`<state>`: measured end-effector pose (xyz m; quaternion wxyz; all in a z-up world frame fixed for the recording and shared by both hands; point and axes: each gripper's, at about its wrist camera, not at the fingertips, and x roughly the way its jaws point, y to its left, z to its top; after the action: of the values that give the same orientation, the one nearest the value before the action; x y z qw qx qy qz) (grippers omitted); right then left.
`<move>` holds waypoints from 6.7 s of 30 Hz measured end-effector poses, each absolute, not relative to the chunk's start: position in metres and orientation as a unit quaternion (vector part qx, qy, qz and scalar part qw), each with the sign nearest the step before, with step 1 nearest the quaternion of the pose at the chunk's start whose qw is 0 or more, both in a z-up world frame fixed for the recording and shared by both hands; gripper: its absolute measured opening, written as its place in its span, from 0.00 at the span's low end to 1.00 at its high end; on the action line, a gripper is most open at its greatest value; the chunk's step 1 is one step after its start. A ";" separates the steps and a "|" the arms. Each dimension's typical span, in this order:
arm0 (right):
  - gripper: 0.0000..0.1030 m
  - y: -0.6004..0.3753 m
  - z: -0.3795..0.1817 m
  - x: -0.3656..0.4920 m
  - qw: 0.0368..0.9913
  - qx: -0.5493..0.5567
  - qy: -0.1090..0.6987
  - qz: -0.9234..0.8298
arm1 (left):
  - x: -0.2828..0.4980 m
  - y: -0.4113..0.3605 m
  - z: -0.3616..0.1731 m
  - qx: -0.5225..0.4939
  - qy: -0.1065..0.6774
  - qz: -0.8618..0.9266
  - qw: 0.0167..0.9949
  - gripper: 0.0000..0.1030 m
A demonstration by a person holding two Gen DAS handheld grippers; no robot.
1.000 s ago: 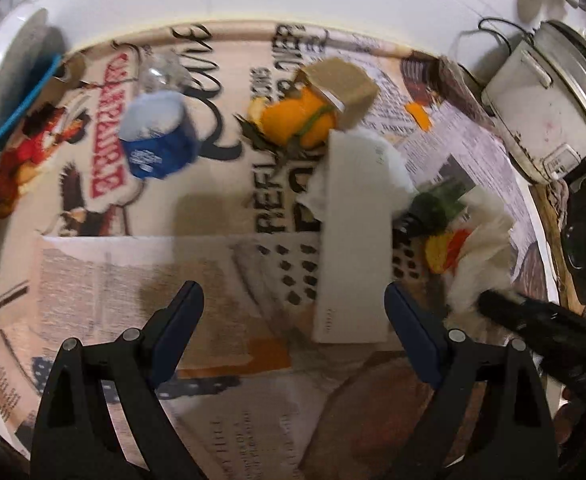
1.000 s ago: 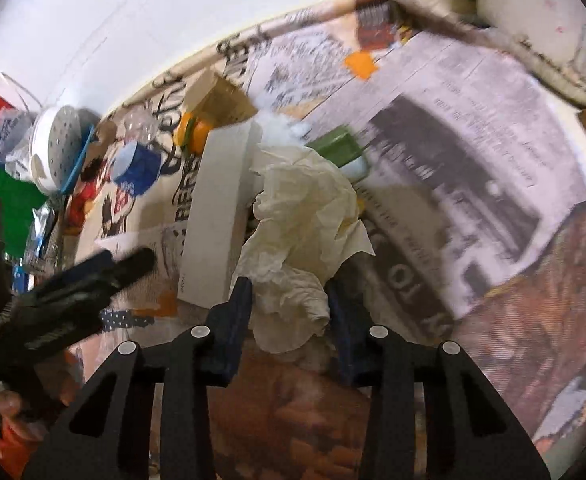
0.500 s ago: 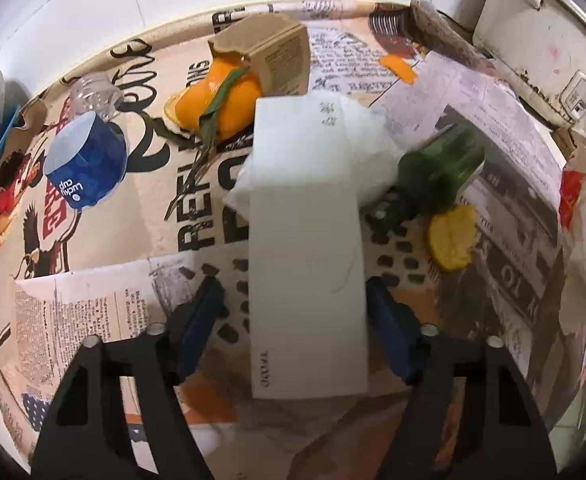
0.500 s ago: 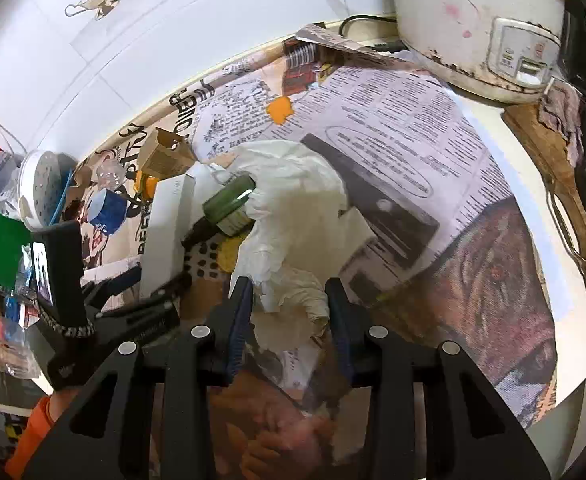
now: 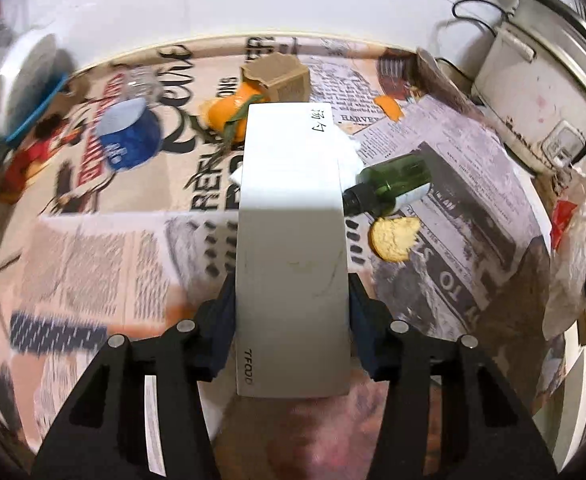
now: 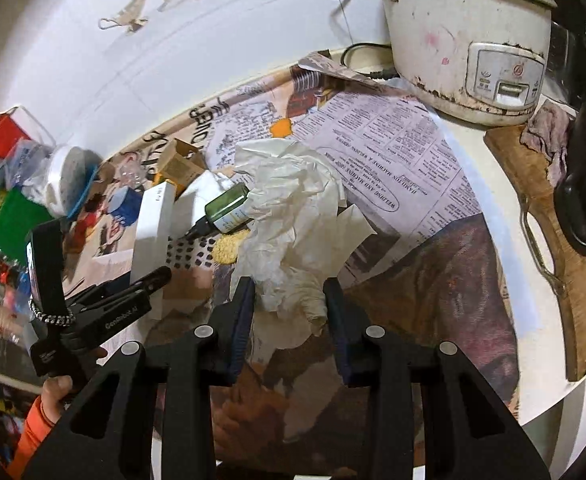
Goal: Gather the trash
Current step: 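Carry the paper box and tissue down toward the white bucket, then open both tools to drop the box and tissue into the bucket, then raise both tools back up toward the counter, then grasp the green can with the right tool while the left tool reaches toward the cardboard piece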
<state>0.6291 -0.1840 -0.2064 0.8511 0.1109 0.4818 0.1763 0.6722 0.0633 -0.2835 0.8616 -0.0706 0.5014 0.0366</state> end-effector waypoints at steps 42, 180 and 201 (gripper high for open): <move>0.31 -0.144 -0.244 0.358 0.874 0.094 0.457 0.134 | 0.332 0.038 -0.287 -0.059 0.501 -0.062 0.861 0.49; 0.87 -0.087 -0.206 0.701 0.851 0.043 0.480 0.209 | 0.652 0.140 -0.181 -0.079 0.437 0.068 0.893 0.94; 0.55 -0.074 -0.266 0.762 0.818 0.097 0.539 0.175 | 0.835 0.121 -0.274 0.005 0.517 -0.096 0.851 0.94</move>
<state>0.7619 -0.0736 -0.2663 0.8180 0.0971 0.5391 0.1753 0.8353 0.1211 -0.2740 0.8508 0.0050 0.5166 -0.0963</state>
